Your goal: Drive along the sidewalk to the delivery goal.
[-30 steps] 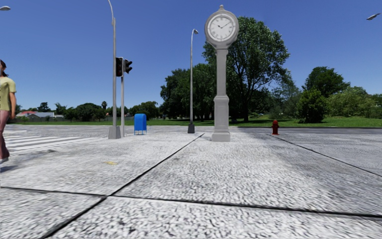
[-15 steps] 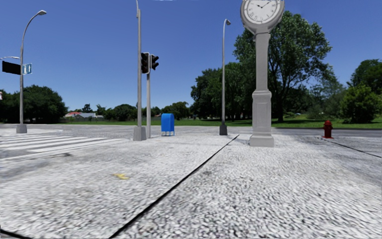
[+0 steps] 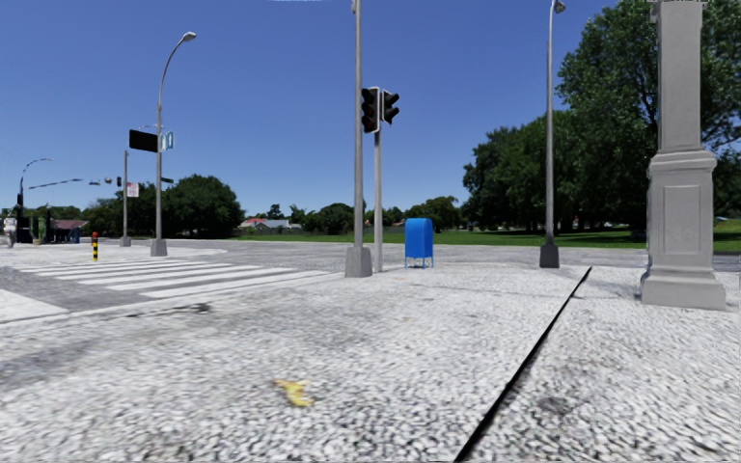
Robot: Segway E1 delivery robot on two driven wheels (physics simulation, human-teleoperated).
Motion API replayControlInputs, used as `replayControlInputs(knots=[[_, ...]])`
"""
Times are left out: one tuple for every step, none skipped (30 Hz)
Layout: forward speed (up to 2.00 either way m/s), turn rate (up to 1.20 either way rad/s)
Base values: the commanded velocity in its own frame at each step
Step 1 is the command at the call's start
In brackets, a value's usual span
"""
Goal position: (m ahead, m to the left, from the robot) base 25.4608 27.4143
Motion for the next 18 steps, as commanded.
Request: replayControlInputs(knots=[[2.0, 0.48], [2.0, 0.48], [2.0, 0.48], [2.0, 0.48], [2.0, 0.47], [2.0, 0.47], [2.0, 0.47], [2.0, 0.46], [2.0, 0.45], [2.0, 0.45], [2.0, 0.43], [2.0, 0.42], [2.0, 0.41], [2.0, 0.41], [2.0, 0.38], [2.0, 0.37], [2.0, 0.37], [2.0, 0.37]])
